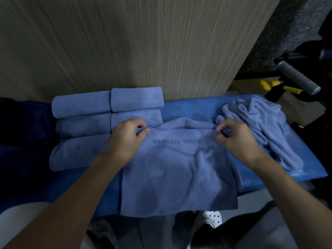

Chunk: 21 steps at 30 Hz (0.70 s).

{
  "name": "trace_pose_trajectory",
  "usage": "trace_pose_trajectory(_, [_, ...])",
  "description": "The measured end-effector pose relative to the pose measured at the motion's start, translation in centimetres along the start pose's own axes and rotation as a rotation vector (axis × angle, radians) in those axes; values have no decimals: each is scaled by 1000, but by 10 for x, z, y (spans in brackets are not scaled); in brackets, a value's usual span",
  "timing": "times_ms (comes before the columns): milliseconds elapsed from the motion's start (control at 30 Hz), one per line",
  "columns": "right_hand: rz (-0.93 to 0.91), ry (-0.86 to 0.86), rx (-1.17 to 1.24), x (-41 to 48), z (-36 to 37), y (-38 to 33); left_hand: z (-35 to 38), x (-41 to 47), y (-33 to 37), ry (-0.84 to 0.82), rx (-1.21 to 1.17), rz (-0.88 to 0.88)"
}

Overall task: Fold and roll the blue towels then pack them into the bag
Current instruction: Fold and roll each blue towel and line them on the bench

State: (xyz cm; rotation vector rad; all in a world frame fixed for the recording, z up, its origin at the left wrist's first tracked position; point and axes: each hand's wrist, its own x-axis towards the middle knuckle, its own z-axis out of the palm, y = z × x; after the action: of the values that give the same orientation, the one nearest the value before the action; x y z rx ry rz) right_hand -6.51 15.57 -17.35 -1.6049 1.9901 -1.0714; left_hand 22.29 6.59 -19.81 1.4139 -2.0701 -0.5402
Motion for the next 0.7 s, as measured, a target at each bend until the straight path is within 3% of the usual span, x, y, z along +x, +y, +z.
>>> trace_pose_trajectory(200, [56,36,-252,-23,-29,25,10,-12,17,-76,-143,3])
trace_pose_trajectory(367, [96,-67,-390,-38,-40,45,27,-18,19,-194,-180,-18])
trace_pose_trajectory(467, [73,-45,-362,-42,-43,49,34,-16,19,-161,-136,10])
trace_pose_trajectory(600, [70,-35,-352,-42,-43,48,38,-13,23,-162,-238,-109])
trace_pose_trajectory(700, [69,-45,-350,-43,-42,45,39,-16,27,-122,-242,-105])
